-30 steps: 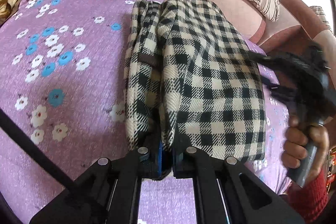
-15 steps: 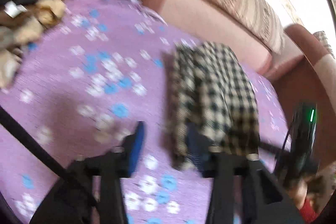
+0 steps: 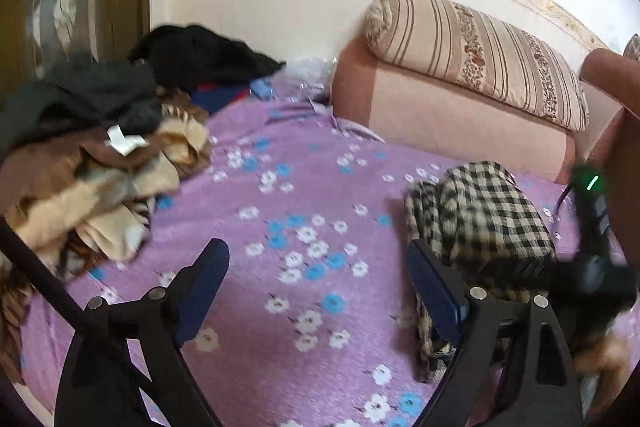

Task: Fold large clothes

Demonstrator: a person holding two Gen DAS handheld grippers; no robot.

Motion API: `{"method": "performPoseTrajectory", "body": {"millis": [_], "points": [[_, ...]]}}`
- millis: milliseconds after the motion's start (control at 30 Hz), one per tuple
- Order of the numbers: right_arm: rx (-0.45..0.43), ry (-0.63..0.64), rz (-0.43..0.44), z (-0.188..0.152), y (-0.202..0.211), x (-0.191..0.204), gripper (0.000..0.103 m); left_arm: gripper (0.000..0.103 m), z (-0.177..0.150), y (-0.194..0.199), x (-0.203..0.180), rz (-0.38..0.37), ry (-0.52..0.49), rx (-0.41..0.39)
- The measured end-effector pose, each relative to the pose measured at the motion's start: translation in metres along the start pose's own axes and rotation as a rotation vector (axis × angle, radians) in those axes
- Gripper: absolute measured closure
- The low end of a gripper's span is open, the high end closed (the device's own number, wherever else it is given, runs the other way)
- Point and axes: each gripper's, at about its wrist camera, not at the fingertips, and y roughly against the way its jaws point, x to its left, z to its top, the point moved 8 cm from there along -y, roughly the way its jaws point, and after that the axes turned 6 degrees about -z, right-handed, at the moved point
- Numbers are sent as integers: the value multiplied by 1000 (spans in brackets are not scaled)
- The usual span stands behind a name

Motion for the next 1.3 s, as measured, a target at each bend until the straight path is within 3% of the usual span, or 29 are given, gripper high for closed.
{"method": "performPoseTrajectory", "body": {"millis": [100,200,267,333,500,667,900,1100,1300], "points": [[98,26,120,-42,-26,29,74,12,7,6,1,6,-7,-39],[115,162,110,-87,-25,51,72,4,14,13,2,20,-5,-87],[111,177,120,-102,-14,52,72,2,19,23,3,43,-8,-144],[165,165,166,-122,-1,48,72,0,22,31,4,48,-8,-189],[138,202,90,-157,49,13,71,0,21,44,-7,-1,-25,-226],[-28,189,-80,-158,110,-42,53,0,-6,50,-37,-101,-41,-108],[-173,165,-366,-151,145,-109,46,0,-86,57,-91,-144,-68,104],[-140,91,-393,-160,137,-146,45,0,-158,31,-105,-136,-46,302],[-142,63,-401,-159,138,-158,41,0,-186,4,-105,-51,-103,352]]}}
